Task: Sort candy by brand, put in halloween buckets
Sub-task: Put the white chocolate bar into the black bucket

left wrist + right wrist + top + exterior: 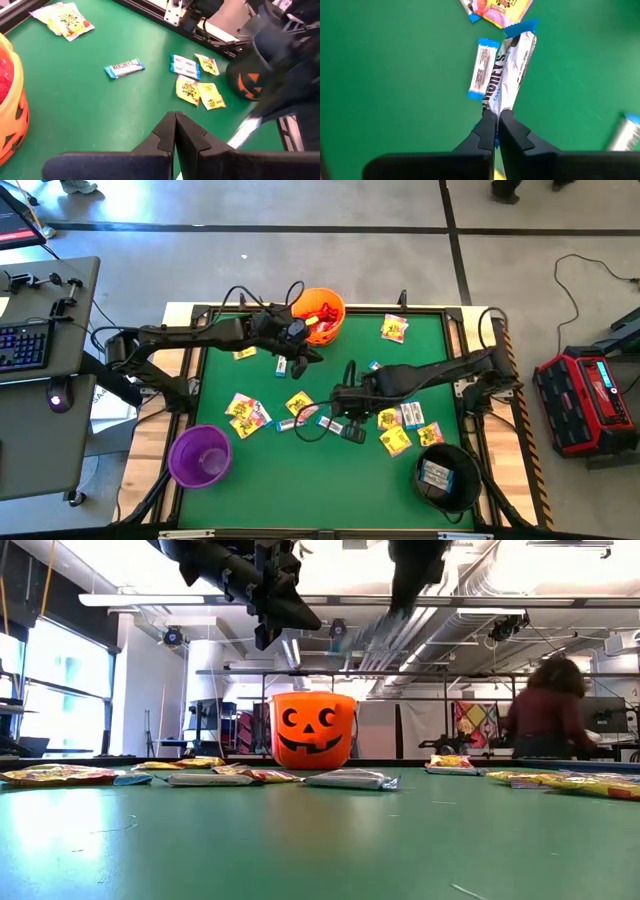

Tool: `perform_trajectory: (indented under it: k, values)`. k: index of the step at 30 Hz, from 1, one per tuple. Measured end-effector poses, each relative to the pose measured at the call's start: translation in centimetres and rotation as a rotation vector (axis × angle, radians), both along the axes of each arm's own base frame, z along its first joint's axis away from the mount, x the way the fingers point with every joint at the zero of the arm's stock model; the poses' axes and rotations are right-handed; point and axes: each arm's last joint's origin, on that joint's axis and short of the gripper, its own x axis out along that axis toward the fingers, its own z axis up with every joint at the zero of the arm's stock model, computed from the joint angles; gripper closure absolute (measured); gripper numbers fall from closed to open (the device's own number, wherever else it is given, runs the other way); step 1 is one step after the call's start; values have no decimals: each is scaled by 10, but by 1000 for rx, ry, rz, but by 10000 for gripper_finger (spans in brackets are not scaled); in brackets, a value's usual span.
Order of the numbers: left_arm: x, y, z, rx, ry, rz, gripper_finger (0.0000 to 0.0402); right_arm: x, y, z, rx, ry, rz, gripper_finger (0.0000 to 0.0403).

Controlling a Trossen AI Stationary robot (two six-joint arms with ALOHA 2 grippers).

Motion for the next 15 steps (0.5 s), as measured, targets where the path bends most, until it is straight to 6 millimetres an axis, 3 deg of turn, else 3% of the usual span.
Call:
perform_trajectory:
  k: [7, 10, 15]
  values:
    - [0, 0, 0, 7, -3, -4, 402, -39, 26, 81, 37, 43, -63, 403]
    - [0, 0, 0, 8, -5, -5, 402, -57, 46, 110, 157, -44, -68, 403]
    - [1, -1, 1, 17, -9, -12, 402, -92, 76, 135, 290, -87, -154, 403]
